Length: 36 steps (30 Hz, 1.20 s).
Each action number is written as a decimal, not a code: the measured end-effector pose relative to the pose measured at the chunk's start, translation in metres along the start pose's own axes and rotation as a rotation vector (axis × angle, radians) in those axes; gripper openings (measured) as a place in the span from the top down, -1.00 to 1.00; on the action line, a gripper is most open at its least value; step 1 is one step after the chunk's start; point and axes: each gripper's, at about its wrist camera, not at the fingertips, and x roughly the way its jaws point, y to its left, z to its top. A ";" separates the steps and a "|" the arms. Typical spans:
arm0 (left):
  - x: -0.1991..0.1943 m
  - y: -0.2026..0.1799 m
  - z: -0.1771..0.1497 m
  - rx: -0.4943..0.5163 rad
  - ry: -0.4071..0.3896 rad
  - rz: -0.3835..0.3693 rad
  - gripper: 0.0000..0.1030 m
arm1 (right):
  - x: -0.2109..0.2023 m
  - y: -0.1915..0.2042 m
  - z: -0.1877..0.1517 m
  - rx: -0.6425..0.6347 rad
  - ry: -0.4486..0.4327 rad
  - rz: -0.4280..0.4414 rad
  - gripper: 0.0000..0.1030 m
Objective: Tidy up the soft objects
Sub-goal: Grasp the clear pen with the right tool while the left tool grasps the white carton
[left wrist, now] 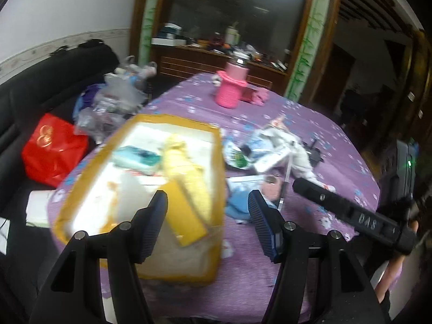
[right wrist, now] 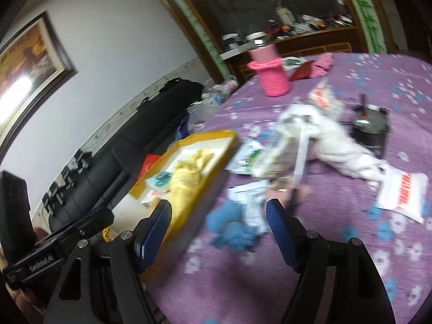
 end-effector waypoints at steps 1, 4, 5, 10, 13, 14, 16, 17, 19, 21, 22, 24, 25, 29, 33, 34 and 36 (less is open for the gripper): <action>0.004 -0.007 0.001 0.019 0.010 -0.003 -0.18 | -0.005 -0.009 0.004 0.022 -0.001 -0.007 -0.45; 0.012 -0.023 0.001 0.057 0.028 -0.012 -0.18 | -0.012 -0.027 0.021 0.073 0.010 -0.015 -0.45; 0.014 -0.026 0.000 0.061 0.034 -0.013 -0.18 | -0.011 -0.031 0.029 0.081 0.027 -0.029 -0.45; 0.019 -0.033 -0.001 0.067 0.054 -0.024 -0.18 | 0.015 -0.042 0.056 0.066 0.093 -0.117 -0.40; 0.023 -0.033 0.004 0.070 0.061 -0.026 -0.18 | 0.037 -0.049 0.057 0.081 0.152 -0.125 -0.12; 0.025 -0.034 0.008 0.073 0.061 -0.035 -0.18 | 0.045 -0.050 0.057 0.084 0.160 -0.118 0.02; 0.031 -0.039 0.015 0.092 0.069 -0.050 -0.18 | 0.056 -0.053 0.056 0.083 0.159 -0.096 0.19; 0.035 -0.043 0.019 0.113 0.076 -0.055 -0.18 | 0.060 -0.052 0.055 0.075 0.158 -0.090 0.30; 0.045 -0.053 0.027 0.165 0.090 -0.068 -0.18 | 0.067 -0.054 0.055 0.070 0.166 -0.087 0.48; 0.062 -0.065 0.035 0.225 0.111 -0.089 -0.18 | 0.068 -0.056 0.056 0.070 0.161 -0.098 0.61; 0.070 -0.072 0.039 0.265 0.122 -0.093 -0.18 | 0.068 -0.059 0.055 0.076 0.158 -0.094 0.65; 0.089 -0.086 0.045 0.357 0.129 -0.107 -0.18 | 0.068 -0.064 0.056 0.100 0.154 -0.081 0.79; 0.100 -0.092 0.047 0.392 0.152 -0.115 -0.18 | 0.067 -0.067 0.053 0.107 0.153 -0.079 0.81; 0.140 -0.105 0.054 0.432 0.208 -0.075 -0.17 | 0.062 -0.076 0.051 0.139 0.142 -0.082 0.84; 0.154 -0.107 0.060 0.430 0.224 -0.098 -0.17 | 0.059 -0.085 0.049 0.177 0.140 -0.086 0.84; 0.157 -0.108 0.061 0.429 0.235 -0.108 -0.17 | 0.059 -0.087 0.048 0.190 0.142 -0.084 0.84; 0.162 -0.109 0.061 0.435 0.258 -0.116 -0.17 | 0.058 -0.089 0.048 0.199 0.141 -0.096 0.84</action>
